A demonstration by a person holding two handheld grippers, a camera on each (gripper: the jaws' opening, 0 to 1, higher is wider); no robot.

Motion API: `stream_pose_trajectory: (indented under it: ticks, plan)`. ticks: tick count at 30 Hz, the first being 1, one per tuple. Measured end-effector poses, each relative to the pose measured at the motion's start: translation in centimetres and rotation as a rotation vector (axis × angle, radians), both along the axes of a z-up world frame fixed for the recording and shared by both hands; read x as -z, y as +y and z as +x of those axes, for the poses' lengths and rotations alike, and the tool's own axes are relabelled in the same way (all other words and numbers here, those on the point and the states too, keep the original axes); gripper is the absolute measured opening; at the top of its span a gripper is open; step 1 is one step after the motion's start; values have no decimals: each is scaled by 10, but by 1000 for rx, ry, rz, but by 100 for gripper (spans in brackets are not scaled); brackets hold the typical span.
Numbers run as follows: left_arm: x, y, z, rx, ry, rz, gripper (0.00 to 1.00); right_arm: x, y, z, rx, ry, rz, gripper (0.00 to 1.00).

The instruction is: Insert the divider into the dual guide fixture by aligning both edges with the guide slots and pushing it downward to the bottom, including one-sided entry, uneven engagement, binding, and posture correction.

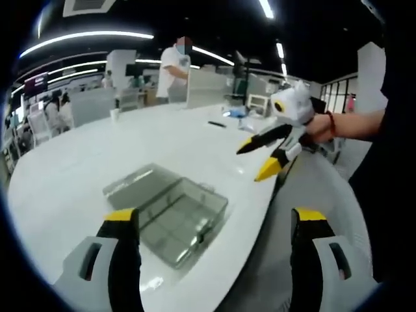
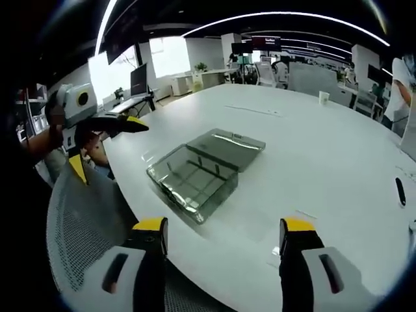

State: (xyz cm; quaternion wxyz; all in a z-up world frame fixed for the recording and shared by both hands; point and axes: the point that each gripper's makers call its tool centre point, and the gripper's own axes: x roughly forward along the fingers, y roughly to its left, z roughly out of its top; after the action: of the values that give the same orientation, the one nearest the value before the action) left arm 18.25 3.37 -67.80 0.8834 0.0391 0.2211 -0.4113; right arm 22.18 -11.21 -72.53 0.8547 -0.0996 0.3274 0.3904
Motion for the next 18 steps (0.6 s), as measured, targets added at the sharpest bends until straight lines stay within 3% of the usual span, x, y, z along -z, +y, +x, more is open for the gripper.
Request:
stream_pose_trajectory:
  ticks: [18]
  plan:
    - [4,-19,-7,18,22,-6,94,19,-17,10,58,30,-37,63]
